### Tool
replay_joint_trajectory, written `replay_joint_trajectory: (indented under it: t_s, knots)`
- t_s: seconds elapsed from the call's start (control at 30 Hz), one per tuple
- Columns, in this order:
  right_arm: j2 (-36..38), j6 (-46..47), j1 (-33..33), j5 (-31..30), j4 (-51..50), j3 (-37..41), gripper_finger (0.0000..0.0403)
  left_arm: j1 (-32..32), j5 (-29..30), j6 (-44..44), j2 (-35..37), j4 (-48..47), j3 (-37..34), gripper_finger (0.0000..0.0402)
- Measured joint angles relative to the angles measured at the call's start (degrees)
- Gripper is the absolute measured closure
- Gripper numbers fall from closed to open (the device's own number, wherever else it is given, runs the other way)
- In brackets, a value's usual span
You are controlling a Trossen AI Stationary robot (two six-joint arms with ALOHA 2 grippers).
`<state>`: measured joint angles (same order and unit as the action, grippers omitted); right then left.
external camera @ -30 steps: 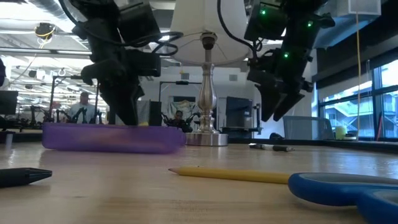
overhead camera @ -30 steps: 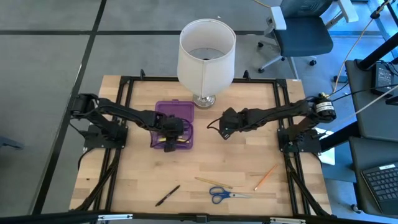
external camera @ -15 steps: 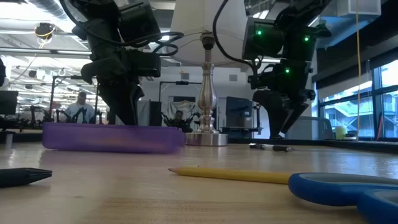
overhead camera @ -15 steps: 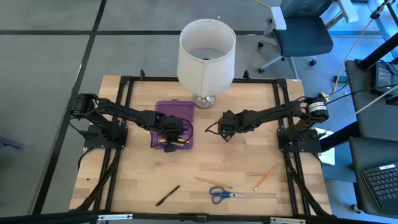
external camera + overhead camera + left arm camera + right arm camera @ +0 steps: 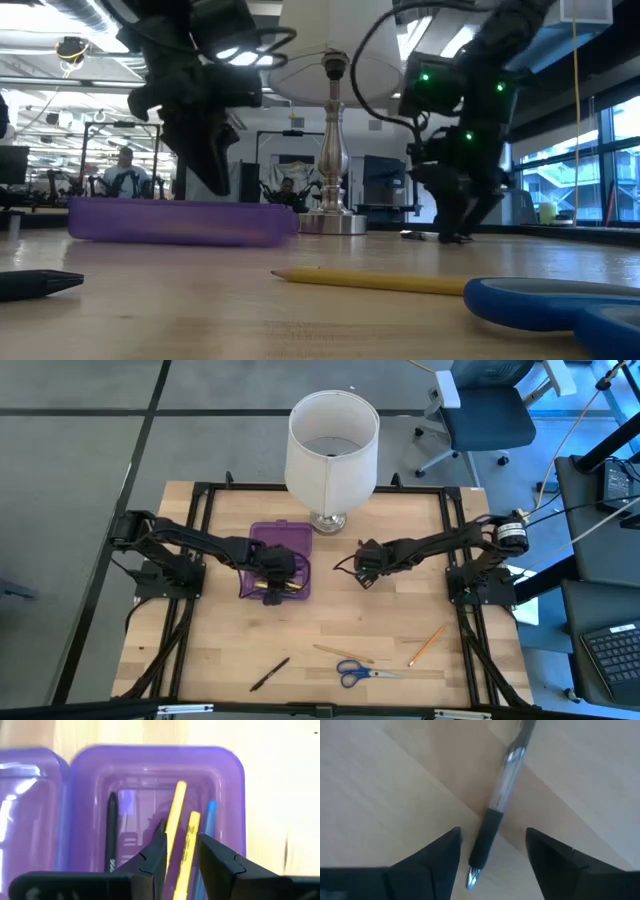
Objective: Pick & place school supplies into a supply box
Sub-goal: Put the black pen into the purple supply box
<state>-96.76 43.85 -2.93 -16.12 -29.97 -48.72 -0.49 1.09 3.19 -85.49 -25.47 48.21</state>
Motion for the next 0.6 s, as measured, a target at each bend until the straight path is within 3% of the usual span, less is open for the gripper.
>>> replay_joint_trajectory:
  t_s: [0.17, 0.6]
  knots:
    - [0.3, -0.7, 0.0, 0.0, 5.3, 3.0, 0.0209, 0.1, 1.0, -1.0, 0.7, 0.1, 0.7, 0.0309]
    - [0.0, -0.8, 0.0, -1.0, 4.9, 3.1, 0.0341, 0.0, 1.0, -0.8, 0.7, -0.1, 0.7, 0.0307]
